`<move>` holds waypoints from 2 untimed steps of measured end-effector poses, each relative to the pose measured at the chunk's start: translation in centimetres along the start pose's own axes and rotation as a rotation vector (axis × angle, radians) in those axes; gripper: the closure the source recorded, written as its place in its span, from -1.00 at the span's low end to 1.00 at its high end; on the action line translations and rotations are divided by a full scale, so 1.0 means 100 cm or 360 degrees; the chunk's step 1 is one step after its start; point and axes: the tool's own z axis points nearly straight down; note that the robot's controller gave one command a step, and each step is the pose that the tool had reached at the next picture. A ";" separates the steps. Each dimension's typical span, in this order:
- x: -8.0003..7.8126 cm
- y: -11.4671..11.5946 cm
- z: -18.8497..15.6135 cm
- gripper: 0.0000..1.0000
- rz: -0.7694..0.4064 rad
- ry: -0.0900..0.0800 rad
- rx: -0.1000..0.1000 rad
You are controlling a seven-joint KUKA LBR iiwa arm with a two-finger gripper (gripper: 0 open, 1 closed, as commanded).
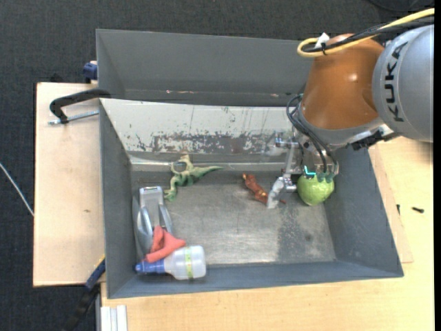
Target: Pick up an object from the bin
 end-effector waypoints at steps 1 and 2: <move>-0.002 0.000 -0.004 -1.00 0.0000 -0.0013 0.0000; -0.016 -0.008 0.058 -1.00 0.0090 -0.0021 -0.0002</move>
Offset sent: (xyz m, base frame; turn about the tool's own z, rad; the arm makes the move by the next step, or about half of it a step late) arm 0.0217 -0.0164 -0.1126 0.1023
